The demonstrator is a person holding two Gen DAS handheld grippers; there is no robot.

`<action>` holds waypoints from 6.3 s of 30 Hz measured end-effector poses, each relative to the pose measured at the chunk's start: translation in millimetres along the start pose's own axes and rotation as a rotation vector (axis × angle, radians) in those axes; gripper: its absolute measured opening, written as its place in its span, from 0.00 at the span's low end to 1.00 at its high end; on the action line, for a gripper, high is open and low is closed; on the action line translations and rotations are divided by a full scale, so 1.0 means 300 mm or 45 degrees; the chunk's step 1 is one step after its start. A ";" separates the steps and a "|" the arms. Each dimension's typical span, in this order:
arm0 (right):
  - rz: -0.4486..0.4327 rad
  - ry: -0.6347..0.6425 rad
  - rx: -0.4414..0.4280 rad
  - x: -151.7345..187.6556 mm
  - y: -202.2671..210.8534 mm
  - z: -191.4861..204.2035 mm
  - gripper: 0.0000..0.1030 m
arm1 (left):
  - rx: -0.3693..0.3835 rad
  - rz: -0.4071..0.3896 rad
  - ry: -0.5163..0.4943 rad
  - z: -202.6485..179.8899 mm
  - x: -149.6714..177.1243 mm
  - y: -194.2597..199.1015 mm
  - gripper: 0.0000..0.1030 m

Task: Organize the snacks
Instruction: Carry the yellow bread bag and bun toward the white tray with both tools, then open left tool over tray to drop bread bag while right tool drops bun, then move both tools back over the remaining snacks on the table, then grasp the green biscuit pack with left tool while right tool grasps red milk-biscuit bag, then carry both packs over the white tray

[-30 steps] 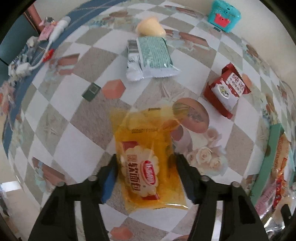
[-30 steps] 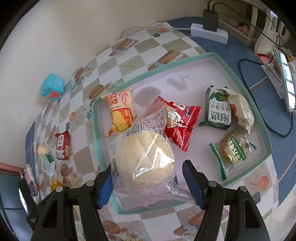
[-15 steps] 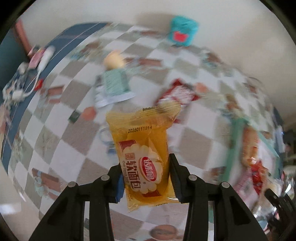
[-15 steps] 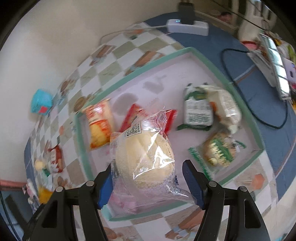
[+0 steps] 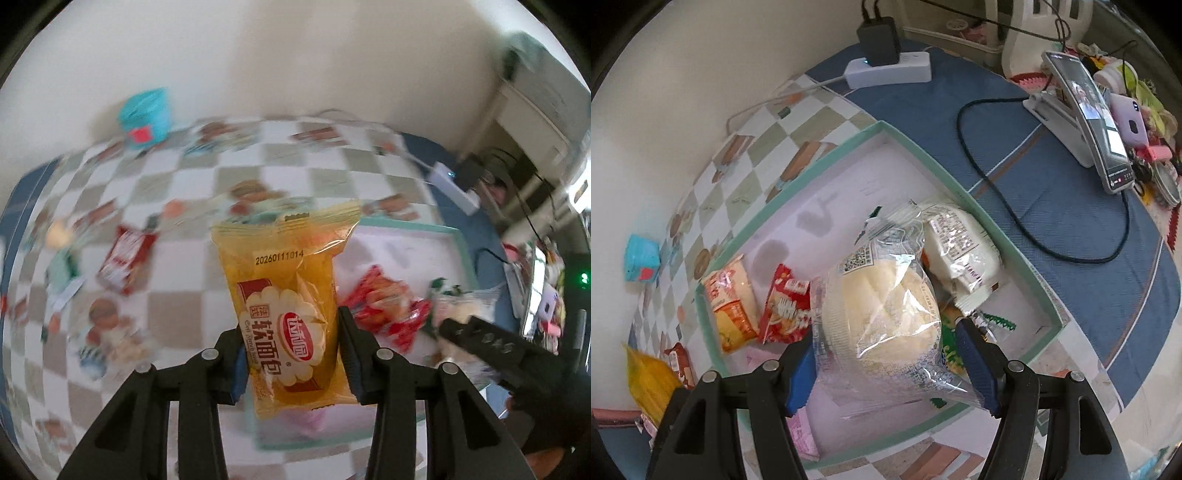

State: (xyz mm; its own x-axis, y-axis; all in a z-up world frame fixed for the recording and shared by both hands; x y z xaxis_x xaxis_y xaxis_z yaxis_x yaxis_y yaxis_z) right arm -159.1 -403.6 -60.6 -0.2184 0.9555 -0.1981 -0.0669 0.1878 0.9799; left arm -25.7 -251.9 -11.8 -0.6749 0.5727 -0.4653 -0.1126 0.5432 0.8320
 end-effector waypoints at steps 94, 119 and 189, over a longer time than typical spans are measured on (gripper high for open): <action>-0.258 0.745 -0.269 0.416 0.182 0.760 1.00 | -0.577 -0.094 0.843 1.052 0.174 0.396 0.90; -0.219 0.795 -0.327 0.407 -0.019 1.090 1.00 | -0.366 -0.120 0.874 1.171 0.011 0.192 0.90; -0.380 0.593 -0.260 0.377 0.339 0.560 0.41 | -0.385 -0.181 0.553 0.627 0.066 0.366 0.52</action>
State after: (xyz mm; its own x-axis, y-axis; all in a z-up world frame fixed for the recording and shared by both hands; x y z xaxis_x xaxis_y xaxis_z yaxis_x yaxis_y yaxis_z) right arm -27.0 -238.2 20.4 -0.5627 0.6588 -0.4993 -0.3672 0.3419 0.8650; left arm 85.8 -65.5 13.6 -0.8698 0.1654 -0.4649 -0.3858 0.3594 0.8497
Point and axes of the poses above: each gripper's, at about its wrist camera, not at the fingertips, and y roughly against the way its jaws point, z to its left, x to its underside, the point moved 5 cm from there along -y, roughly the way its jaws point, and after that the axes turned 11 degrees about x, right-handed, at the moved point
